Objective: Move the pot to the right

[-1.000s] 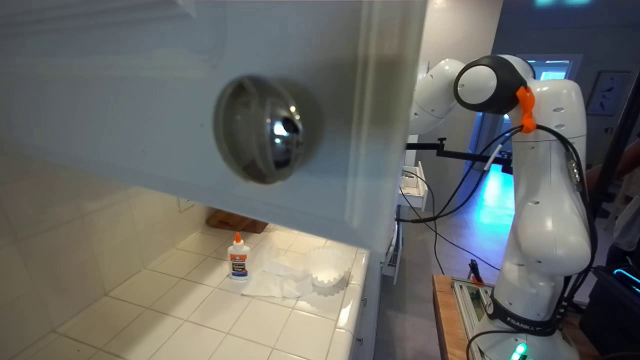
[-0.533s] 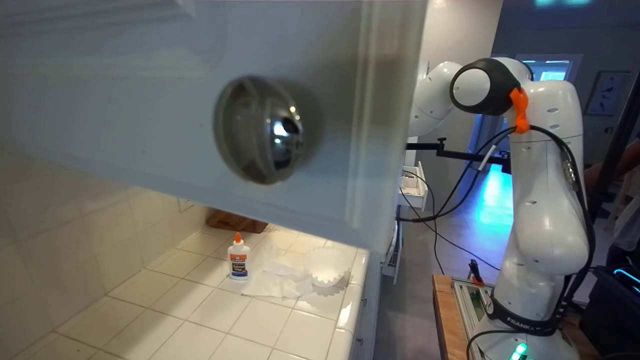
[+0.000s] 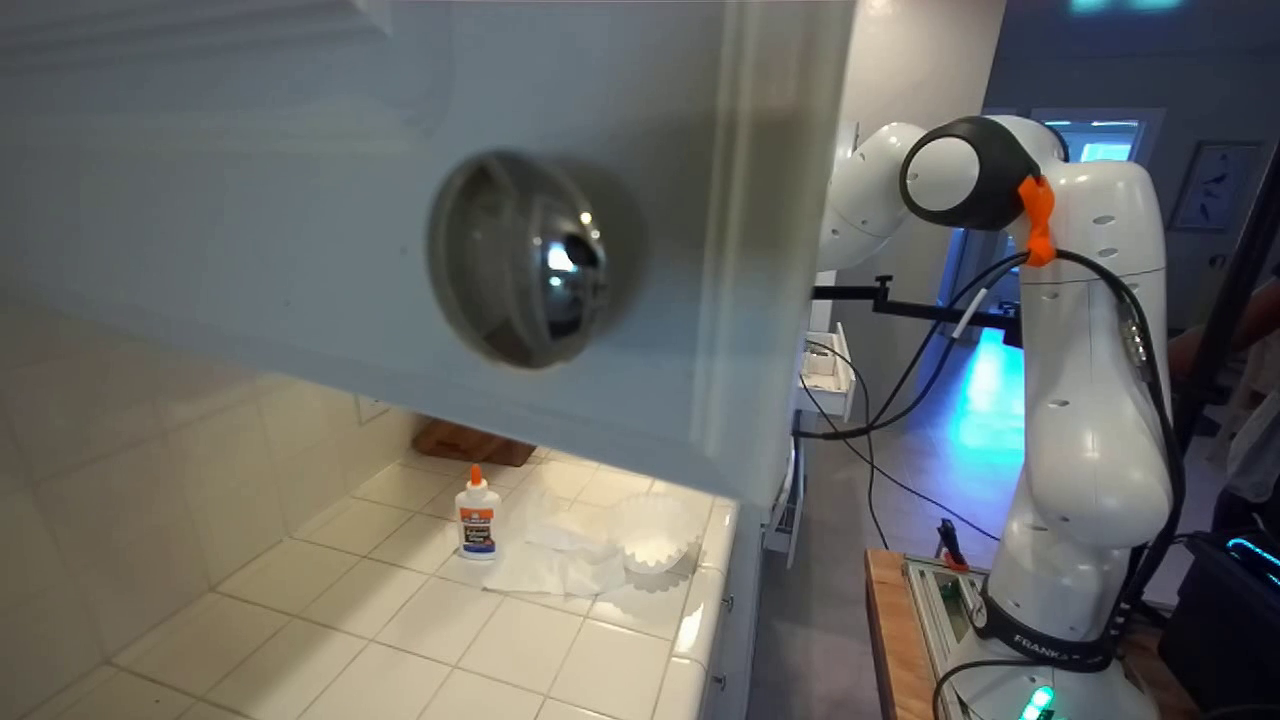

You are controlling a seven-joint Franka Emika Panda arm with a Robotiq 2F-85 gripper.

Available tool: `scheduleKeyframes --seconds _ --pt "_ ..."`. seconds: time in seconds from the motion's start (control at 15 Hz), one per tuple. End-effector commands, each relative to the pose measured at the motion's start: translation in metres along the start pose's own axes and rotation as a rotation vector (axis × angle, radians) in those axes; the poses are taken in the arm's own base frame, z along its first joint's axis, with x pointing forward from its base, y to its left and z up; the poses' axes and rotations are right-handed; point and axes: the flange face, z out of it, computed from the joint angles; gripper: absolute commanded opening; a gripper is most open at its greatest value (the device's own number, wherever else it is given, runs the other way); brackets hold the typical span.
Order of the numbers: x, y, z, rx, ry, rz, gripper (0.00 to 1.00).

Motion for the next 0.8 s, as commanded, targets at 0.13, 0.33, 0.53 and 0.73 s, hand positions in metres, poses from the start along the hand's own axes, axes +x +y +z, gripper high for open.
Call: scheduleKeyframes --seconds 0.13,0.33,0.53,0.73 --pt "0.014 0.0 -0.003 -0.008 0.009 0.007 0.54" --pt "0.016 -0.002 -0.008 -0.005 0.021 0.008 0.73" --pt "0.017 -0.012 -0.013 0.004 0.025 0.009 0.94" --pt "0.017 -0.025 -0.017 0.0 0.041 -0.001 1.0"
